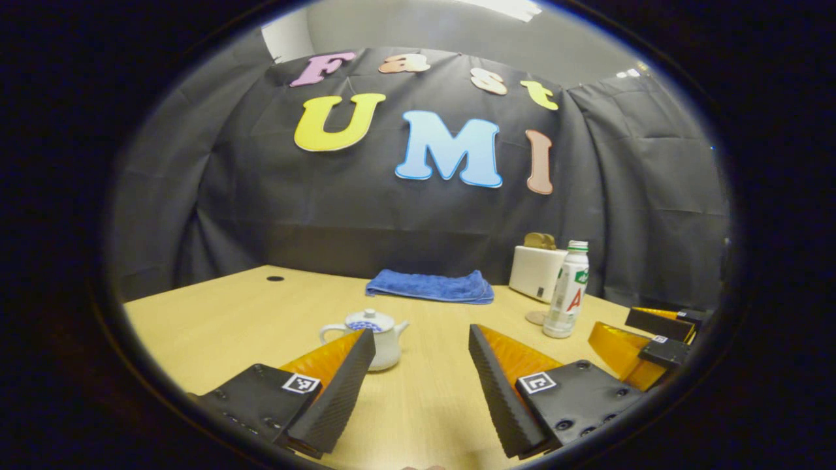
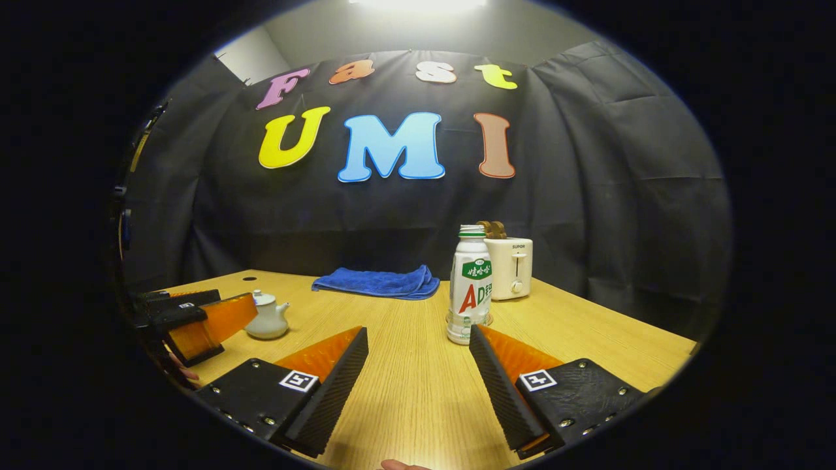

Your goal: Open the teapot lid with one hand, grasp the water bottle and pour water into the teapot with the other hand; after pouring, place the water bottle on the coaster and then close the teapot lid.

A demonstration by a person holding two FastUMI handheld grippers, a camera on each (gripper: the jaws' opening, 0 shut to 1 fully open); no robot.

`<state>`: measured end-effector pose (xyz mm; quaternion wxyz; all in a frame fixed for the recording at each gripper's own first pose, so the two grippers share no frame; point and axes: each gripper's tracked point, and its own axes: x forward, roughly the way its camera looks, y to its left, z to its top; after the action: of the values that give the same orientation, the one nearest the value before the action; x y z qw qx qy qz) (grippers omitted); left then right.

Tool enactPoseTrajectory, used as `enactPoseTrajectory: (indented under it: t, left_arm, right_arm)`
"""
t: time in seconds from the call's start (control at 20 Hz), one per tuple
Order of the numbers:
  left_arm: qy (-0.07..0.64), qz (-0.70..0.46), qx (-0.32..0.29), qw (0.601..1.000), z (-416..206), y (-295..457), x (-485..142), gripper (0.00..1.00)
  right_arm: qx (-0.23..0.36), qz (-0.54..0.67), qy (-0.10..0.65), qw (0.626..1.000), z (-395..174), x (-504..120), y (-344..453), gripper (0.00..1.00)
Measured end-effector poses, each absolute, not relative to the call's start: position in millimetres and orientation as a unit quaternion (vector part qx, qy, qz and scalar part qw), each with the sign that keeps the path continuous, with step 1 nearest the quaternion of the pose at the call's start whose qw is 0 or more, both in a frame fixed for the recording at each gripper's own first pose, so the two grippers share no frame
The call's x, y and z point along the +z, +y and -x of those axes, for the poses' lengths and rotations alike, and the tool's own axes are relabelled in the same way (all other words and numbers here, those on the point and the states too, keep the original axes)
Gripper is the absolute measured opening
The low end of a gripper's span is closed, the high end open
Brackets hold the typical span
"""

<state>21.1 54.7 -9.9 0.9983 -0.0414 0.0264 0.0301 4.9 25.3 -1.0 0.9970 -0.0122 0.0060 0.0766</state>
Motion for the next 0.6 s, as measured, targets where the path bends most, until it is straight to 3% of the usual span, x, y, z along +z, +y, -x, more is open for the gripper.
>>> enactPoseTrajectory:
  t: [0.6]
  left_arm:
    - [0.013,-0.007,0.044,0.999,-104.9,102.2,18.4,1.0]
  right_arm:
    - [0.086,0.016,0.03,0.996,-15.4,-3.8,24.1,0.96]
